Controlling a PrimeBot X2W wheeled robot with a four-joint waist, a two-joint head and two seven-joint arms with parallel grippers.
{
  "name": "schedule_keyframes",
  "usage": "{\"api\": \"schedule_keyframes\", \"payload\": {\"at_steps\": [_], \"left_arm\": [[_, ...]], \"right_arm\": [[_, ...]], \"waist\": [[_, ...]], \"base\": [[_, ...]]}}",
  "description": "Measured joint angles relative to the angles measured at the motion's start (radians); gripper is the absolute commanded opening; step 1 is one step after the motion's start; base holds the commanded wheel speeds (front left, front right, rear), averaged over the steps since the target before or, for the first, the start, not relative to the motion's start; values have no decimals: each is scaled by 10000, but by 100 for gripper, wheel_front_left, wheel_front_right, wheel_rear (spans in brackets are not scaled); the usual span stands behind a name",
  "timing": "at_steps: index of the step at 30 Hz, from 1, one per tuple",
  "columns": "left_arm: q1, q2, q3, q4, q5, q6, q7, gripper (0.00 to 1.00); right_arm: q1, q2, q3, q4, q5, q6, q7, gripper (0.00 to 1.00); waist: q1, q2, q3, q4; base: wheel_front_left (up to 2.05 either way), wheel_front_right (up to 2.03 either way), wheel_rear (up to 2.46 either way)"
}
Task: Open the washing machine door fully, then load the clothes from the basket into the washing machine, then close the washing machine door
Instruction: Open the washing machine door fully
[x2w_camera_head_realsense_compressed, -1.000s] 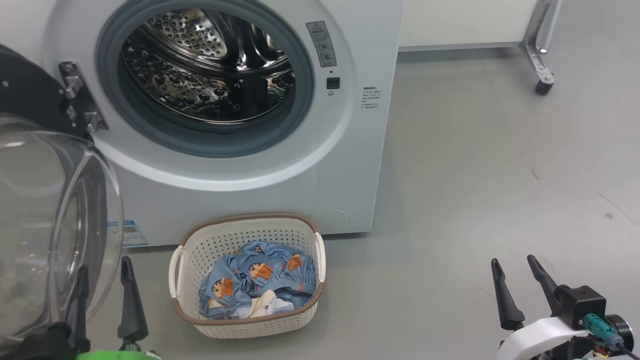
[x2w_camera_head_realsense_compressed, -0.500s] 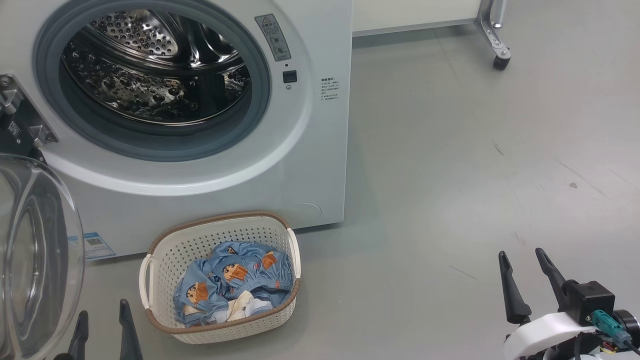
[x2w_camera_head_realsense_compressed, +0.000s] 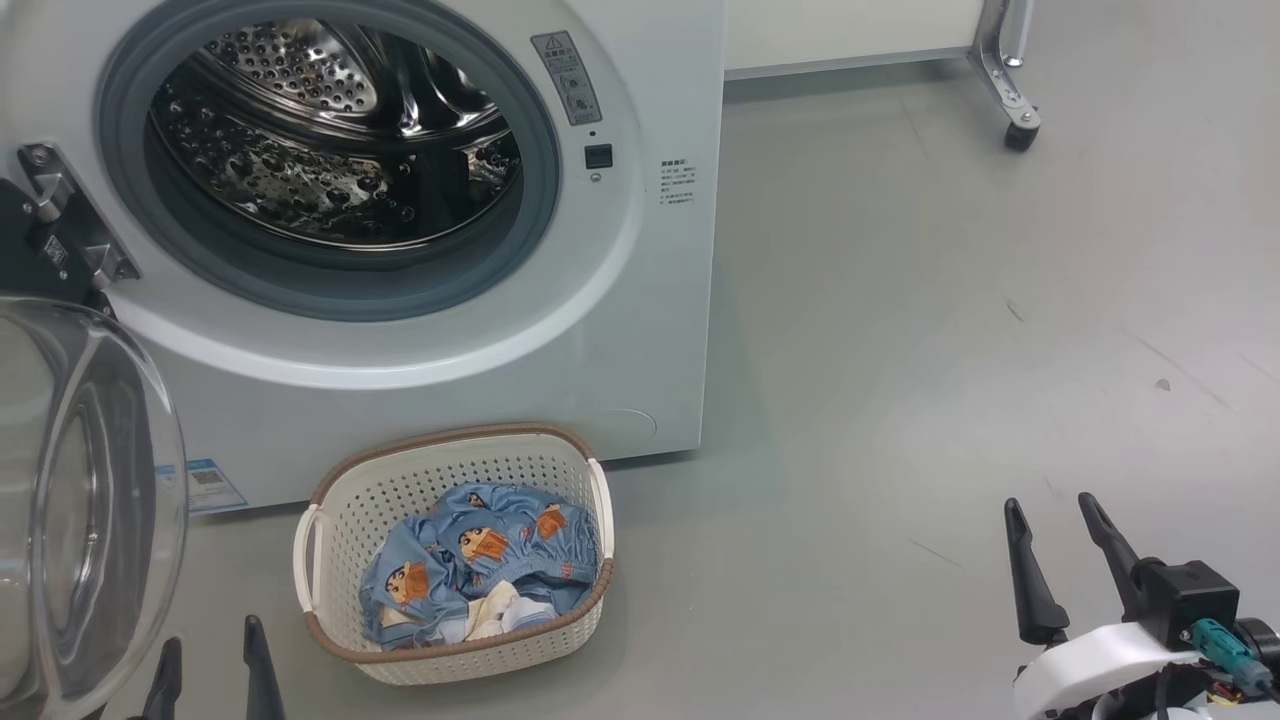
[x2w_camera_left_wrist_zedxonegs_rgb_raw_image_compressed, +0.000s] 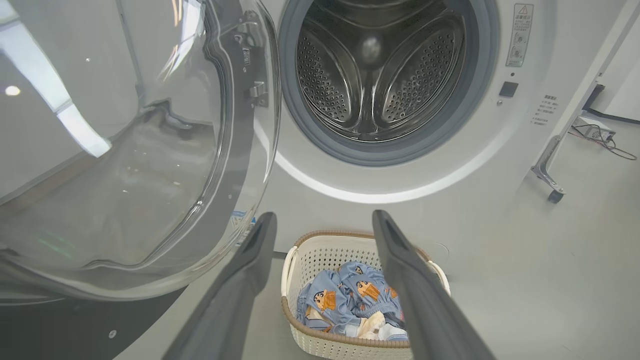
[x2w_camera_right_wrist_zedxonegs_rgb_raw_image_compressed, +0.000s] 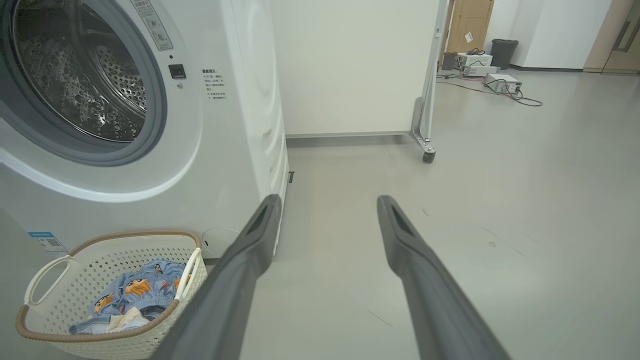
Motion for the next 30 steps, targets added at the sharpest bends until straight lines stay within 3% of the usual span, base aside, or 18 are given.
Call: {"api": "schedule_keyframes", "payload": {"at_steps": [30], "left_arm": [[-33,-132,389,58,52,-10,-6,100]], "right_arm": [[5,25,209,-12,2,0,0,100]], "waist": [[0,0,-61,455]], "base": [[0,0,0]]}}
